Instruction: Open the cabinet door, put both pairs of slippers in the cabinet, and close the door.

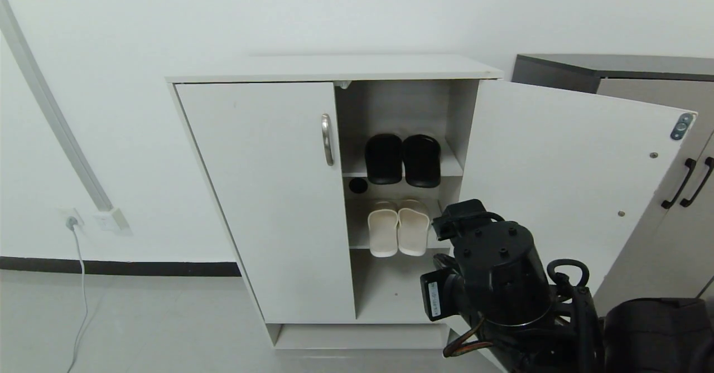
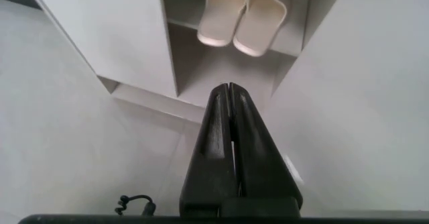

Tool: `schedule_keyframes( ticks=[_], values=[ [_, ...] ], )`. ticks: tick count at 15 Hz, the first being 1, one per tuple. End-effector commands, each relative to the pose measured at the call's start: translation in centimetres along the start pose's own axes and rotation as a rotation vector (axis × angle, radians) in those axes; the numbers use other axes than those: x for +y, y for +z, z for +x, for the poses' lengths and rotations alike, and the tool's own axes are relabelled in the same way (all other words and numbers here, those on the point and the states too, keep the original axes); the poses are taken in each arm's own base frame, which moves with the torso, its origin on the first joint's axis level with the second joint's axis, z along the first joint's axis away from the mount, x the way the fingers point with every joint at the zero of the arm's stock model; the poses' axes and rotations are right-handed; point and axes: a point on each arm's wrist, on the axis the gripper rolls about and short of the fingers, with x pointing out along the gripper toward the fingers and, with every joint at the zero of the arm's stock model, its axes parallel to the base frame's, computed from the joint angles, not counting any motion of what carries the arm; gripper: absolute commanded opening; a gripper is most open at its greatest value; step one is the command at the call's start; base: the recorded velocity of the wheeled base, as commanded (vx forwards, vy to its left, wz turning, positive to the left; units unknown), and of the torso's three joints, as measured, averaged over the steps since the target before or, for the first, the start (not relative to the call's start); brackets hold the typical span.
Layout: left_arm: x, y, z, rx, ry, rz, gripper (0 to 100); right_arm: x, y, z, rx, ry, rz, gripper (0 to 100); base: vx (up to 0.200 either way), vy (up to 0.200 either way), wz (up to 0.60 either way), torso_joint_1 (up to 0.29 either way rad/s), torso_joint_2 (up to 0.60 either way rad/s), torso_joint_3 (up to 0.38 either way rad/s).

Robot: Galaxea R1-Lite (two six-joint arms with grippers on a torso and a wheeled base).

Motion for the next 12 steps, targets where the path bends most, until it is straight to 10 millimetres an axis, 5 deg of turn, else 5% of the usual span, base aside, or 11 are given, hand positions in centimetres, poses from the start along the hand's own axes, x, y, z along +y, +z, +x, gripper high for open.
schedule_keyframes(
  ticks=[1, 12],
  values=[
    [0.0, 0.01, 0.01, 0.001, 0.0, 0.0, 0, 0.06, -0.24, 0.05, 0.005, 0.001, -0.006, 0, 0.0, 0.0, 0.0, 0.0, 0.0, 0.0],
    [0.0, 0.01, 0.01, 0.001, 0.0, 0.0, 0, 0.05, -0.4, 0.09, -0.007, 0.004, -0.003, 0, 0.0, 0.0, 0.0, 0.0, 0.0, 0.0]
  ],
)
